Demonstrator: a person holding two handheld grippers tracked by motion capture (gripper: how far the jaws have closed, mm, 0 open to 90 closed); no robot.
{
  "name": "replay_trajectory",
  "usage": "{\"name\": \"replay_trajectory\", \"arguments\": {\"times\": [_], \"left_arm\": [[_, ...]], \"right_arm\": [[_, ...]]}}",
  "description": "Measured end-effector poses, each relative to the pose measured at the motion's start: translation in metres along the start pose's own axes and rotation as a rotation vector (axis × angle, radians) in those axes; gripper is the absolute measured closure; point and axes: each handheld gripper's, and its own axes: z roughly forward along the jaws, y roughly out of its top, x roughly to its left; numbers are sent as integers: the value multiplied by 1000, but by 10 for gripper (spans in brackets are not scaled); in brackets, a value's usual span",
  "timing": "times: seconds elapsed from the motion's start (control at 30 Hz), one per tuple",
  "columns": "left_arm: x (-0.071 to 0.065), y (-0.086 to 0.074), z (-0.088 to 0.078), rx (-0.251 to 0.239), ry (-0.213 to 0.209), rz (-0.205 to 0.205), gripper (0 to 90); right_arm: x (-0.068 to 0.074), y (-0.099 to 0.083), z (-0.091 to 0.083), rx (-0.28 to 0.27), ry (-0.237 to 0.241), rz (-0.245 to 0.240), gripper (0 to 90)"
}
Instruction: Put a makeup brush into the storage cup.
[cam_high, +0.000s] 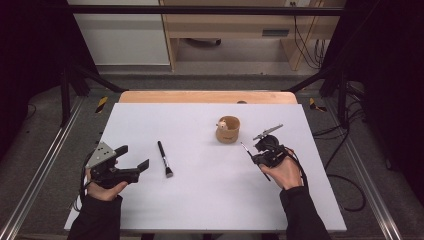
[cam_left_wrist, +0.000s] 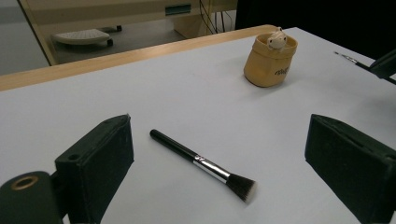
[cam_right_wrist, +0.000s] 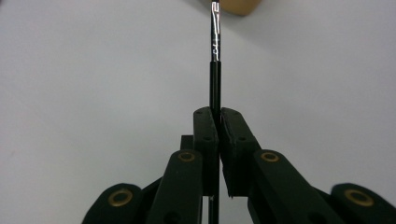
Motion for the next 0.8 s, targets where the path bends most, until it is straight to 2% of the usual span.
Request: {"name": "replay_trajectory", "arguments": {"times": [0.4,0.57,0.8], "left_arm": [[0,0,0,-1,4,8,69],[1,-1,0,-1,8,6,69],[1,-1,0,-4,8,4,69]], "right_arm": [[-4,-12,-21,-228,1,58,859],[-5,-15,-27,-298,11,88,859],[-6,-17,-34,-362,14,106,859]]}}
